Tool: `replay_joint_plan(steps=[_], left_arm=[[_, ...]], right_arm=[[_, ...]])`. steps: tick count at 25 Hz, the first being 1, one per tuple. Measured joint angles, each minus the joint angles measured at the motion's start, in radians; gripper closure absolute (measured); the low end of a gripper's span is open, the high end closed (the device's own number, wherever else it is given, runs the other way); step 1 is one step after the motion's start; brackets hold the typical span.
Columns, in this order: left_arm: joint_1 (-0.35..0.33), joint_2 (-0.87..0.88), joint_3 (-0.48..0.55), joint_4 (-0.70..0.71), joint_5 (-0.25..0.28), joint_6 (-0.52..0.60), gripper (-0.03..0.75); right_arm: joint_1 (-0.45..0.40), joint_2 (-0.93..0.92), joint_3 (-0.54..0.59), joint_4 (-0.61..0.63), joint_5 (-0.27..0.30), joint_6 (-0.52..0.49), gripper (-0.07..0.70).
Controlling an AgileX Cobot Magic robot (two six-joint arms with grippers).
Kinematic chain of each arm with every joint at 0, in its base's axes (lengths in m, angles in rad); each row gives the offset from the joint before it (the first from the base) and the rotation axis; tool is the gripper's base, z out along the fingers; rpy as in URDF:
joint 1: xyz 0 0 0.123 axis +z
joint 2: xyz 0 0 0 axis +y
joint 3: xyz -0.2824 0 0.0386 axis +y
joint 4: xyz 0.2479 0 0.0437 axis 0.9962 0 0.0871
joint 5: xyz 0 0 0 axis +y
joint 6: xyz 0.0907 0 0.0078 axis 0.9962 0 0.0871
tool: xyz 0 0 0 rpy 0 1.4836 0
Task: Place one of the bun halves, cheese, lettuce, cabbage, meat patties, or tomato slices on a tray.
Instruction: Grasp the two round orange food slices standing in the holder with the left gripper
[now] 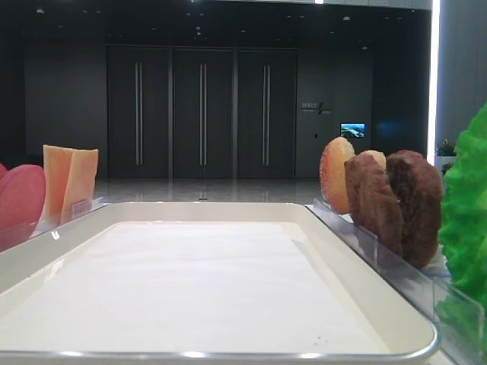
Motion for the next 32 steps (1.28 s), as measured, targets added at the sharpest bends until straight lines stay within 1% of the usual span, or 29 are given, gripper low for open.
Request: replay_joint_plan(steps=[32], left_arm=[[0.000,0.000,0.000,-0.002,0.000,0.005,0.317]], right_arm=[[0.000,0.000,0.000,0.000,0.000,0.000,0.222]])
